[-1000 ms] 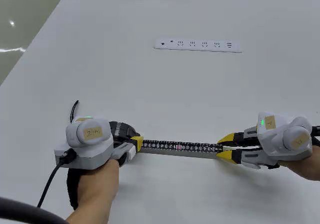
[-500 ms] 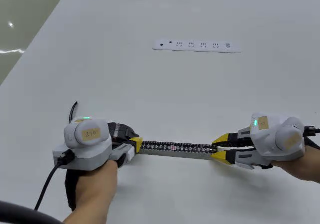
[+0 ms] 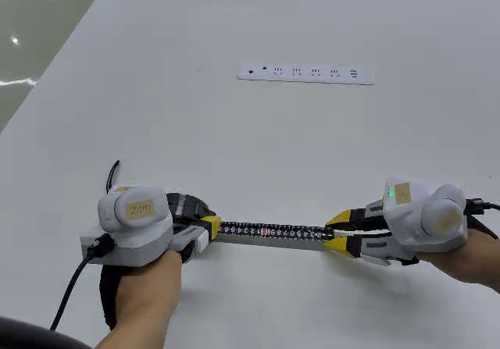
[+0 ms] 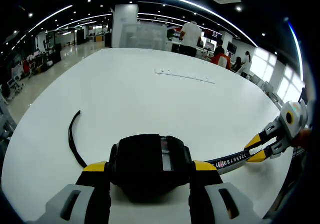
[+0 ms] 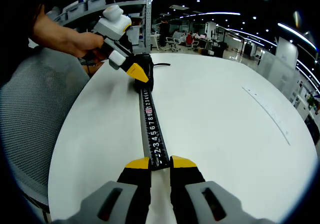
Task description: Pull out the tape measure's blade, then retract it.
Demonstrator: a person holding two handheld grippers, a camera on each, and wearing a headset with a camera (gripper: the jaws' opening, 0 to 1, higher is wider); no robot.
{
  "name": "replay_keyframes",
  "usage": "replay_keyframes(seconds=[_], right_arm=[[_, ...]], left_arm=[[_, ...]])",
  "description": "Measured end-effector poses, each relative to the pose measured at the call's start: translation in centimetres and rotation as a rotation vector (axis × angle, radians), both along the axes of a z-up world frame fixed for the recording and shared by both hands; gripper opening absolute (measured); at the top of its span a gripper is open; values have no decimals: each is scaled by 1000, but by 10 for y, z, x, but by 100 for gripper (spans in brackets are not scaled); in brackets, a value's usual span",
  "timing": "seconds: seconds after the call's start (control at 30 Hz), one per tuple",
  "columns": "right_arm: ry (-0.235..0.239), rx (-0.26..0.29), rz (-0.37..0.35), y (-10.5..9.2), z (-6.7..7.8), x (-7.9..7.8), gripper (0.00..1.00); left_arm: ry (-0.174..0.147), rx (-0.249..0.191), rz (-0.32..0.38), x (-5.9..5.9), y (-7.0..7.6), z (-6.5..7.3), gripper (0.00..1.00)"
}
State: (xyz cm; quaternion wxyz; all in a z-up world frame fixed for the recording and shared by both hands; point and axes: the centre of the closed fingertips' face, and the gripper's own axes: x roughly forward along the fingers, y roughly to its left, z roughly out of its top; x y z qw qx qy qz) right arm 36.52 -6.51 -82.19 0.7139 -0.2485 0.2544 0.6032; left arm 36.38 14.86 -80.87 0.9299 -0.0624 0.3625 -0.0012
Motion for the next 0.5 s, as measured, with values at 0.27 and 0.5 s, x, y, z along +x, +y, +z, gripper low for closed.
replay_keyframes(seconds=[0.27, 0.5], right_arm=[[-2, -1, 2, 3, 0, 0, 12], [-6, 0, 9, 6, 1, 0, 12]], left_arm=[[0, -2, 0, 1, 0, 0, 60], [1, -5, 0, 1, 0, 0, 60]])
